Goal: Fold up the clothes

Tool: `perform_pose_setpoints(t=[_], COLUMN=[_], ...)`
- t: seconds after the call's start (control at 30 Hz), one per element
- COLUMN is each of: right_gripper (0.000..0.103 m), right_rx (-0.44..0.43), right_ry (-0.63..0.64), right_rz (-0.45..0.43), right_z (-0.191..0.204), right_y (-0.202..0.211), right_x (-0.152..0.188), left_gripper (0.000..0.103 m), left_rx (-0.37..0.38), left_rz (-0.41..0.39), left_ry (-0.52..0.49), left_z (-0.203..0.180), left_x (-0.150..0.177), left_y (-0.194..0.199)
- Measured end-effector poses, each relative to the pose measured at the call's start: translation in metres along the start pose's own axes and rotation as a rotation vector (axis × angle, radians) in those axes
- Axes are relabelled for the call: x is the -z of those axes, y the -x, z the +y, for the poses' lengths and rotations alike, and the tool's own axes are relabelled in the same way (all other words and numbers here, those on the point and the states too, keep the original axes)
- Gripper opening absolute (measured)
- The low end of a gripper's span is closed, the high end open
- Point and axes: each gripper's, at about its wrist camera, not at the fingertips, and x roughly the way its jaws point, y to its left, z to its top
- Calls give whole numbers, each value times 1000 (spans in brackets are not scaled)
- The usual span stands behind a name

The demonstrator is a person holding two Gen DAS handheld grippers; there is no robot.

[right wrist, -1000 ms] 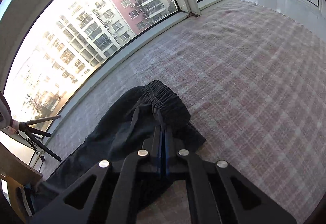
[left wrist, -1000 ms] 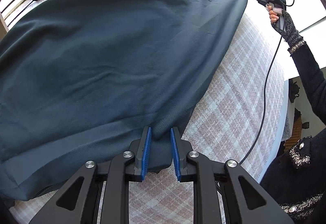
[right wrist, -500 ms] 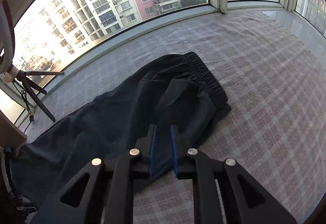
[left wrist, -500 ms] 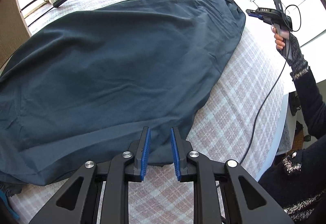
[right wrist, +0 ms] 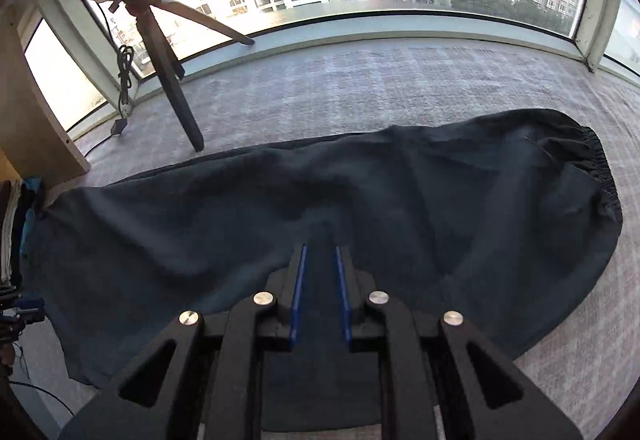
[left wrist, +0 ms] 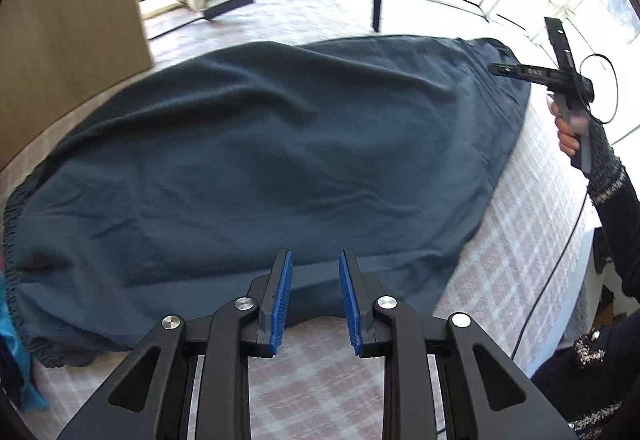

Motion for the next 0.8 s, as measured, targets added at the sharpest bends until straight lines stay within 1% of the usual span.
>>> perform_pose_setpoints(t=[0.03,0.07,0.17,0.2,0.23,0.27,0.33,0.37,0.4,0.43,0.47,0.5,0.53,0.6,0.67,0.7,0.8], right_gripper=[14,14,14,14,14,14,14,5,0,0,1,1,1,5,5,5,5], right_rx=[-35,-52,-77,-100,-123,-134,-86,-45,8,59,96,86,48,-16,-75,-91,-146], right_ry=[25,55,134,139,145,155,201,220,212,194,149,100,60,43,87,108,161], right_rz=[10,25,86,111,136,156,155,121,94,69,52,49,47,17,-1,3,56], right_z=[15,30,69,77,85,93,102,101,95,87,76,65,58,59,76,86,113], right_y=[-5,-13,-43,-53,-63,-72,-88,-90,-92,-94,-94,-93,-90,-78,-70,-70,-85], right_x=[-4,-9,-20,-22,-24,-27,-32,-35,-41,-47,-55,-59,-61,-57,-51,-49,-45], left_gripper=[23,23,23,23,27,27,26,26,26,26,26,26,26,26,26,27,28], left_rx=[-18,-24,-2,11,16,13,6,0,-9,-18,-23,-22,-18,-5,1,2,11], left_rz=[-12,-23,-42,-42,-35,-20,9,25,40,55,59,50,42,30,17,12,7], left_ry=[23,27,-28,-52,-70,-81,-105,-110,-109,-108,-110,-113,-113,-105,-109,-112,-106], left_z=[11,17,9,4,-1,-9,-23,-25,-23,-20,-19,-17,-16,-14,-14,-14,-14], left_x=[-3,-8,-35,-44,-52,-59,-73,-76,-74,-72,-69,-65,-62,-58,-55,-54,-54], left_y=[5,7,2,-3,-12,-27,-56,-66,-72,-79,-82,-83,-83,-81,-81,-80,-81])
